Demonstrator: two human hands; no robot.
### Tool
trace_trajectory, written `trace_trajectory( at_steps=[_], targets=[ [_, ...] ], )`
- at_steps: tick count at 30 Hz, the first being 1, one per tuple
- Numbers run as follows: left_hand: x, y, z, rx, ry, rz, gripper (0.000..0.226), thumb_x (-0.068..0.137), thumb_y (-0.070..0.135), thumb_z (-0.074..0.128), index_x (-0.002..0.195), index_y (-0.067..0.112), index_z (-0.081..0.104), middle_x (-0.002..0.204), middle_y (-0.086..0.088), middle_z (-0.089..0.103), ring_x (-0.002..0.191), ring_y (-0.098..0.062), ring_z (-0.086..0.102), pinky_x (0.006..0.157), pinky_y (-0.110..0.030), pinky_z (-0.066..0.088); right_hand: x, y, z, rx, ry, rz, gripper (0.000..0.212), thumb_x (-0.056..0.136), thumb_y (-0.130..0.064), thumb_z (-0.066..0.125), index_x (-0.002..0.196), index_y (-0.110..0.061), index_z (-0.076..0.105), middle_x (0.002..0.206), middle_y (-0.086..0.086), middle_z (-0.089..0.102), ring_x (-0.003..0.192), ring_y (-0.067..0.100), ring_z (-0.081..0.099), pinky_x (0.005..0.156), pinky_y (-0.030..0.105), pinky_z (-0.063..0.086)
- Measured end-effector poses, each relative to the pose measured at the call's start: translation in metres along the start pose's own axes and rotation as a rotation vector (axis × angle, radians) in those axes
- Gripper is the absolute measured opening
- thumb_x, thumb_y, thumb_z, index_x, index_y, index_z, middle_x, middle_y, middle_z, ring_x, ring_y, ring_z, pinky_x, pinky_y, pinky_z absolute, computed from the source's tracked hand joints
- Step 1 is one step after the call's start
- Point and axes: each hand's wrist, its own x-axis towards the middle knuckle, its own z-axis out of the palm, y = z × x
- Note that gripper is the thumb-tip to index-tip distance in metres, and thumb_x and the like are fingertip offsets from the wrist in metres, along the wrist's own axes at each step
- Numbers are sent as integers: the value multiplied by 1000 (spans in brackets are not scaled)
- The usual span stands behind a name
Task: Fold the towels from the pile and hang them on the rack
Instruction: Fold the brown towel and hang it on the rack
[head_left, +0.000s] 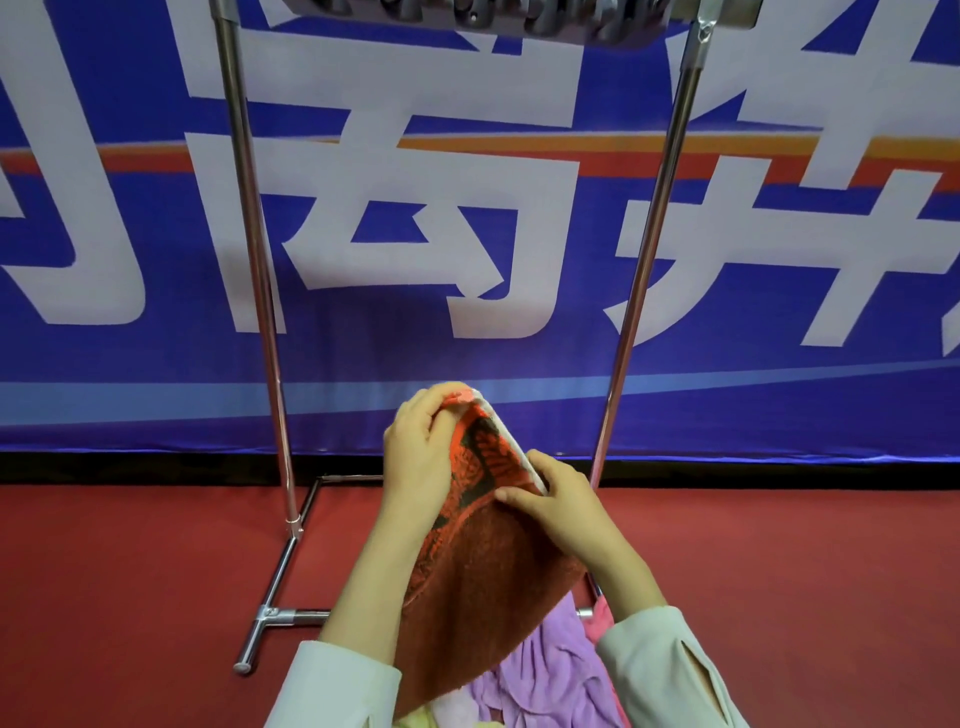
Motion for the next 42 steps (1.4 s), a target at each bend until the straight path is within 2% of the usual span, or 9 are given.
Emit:
trace_trajectory(
  at_steps=[7, 12, 14, 19, 24, 27, 30, 34, 42],
  targets=[
    [9, 1, -21, -240, 218, -121, 30, 94, 11, 55, 85, 38, 65, 88, 22, 67, 89, 7, 59, 89, -15, 44, 2, 23, -1, -158, -88, 83, 3, 83, -16, 72, 83, -16, 69, 75, -4, 65, 74, 5, 54, 64, 18, 39],
    [18, -19, -37, -277, 282, -171, 24, 94, 13, 56, 90, 34, 67, 95, 9, 67, 95, -10, 59, 96, -35, 46, 1, 32, -14, -305, 28, 191, 19, 76, -35, 78, 76, -28, 60, 71, -8, 57, 75, 16, 53, 70, 33, 41],
    [18, -26, -41, -248, 289, -175, 24, 94, 11, 56, 91, 33, 67, 94, 9, 66, 95, -10, 58, 98, -36, 45, 0, 31, -20, -452, 25, 233, 21, 79, -37, 74, 99, -38, 65, 92, -3, 68, 94, 22, 61, 79, 31, 39],
    [20, -34, -50, -215, 311, -202, 16, 93, 12, 57, 97, 23, 67, 97, 5, 66, 96, -9, 58, 99, -35, 45, 3, 49, -25, -469, 4, 427, 44, 92, -30, 59, 133, -14, 51, 128, 10, 63, 122, 29, 54, 97, 34, 42],
    [17, -39, -48, -140, 285, -211, 15, 93, 16, 57, 99, 24, 68, 101, -1, 68, 96, -13, 59, 99, -38, 46, 3, 53, -24, -351, 182, 481, 29, 93, -17, 59, 114, -1, 47, 113, 25, 63, 106, 40, 59, 82, 38, 43],
    [18, -41, -50, -147, 309, -235, 15, 93, 19, 57, 99, 27, 68, 104, 1, 69, 106, -19, 61, 101, -40, 46, 3, 53, -28, -322, 272, 474, 34, 86, -13, 66, 118, -7, 56, 101, 21, 69, 99, 37, 62, 78, 35, 44],
    [17, -41, -52, -143, 323, -243, 15, 94, 18, 57, 98, 25, 68, 103, 1, 69, 105, -18, 62, 101, -41, 46, 0, 48, -30, -374, 322, 449, 14, 87, -16, 66, 99, -14, 72, 94, 15, 71, 97, 36, 62, 69, 29, 38],
    [16, -40, -52, -123, 340, -243, 15, 94, 18, 56, 100, 23, 68, 102, 0, 68, 104, -18, 61, 99, -42, 47, -1, 44, -30, -299, 414, 405, 9, 85, -12, 66, 79, -18, 68, 85, 13, 69, 90, 34, 62, 67, 29, 35],
    [15, -38, -49, -130, 293, -256, 14, 94, 19, 56, 98, 25, 68, 99, 2, 68, 102, -19, 62, 94, -34, 47, 6, 44, -27, -557, 378, 458, 16, 89, -28, 64, 100, -19, 71, 119, 13, 48, 116, 36, 38, 96, 37, 33]
  ],
)
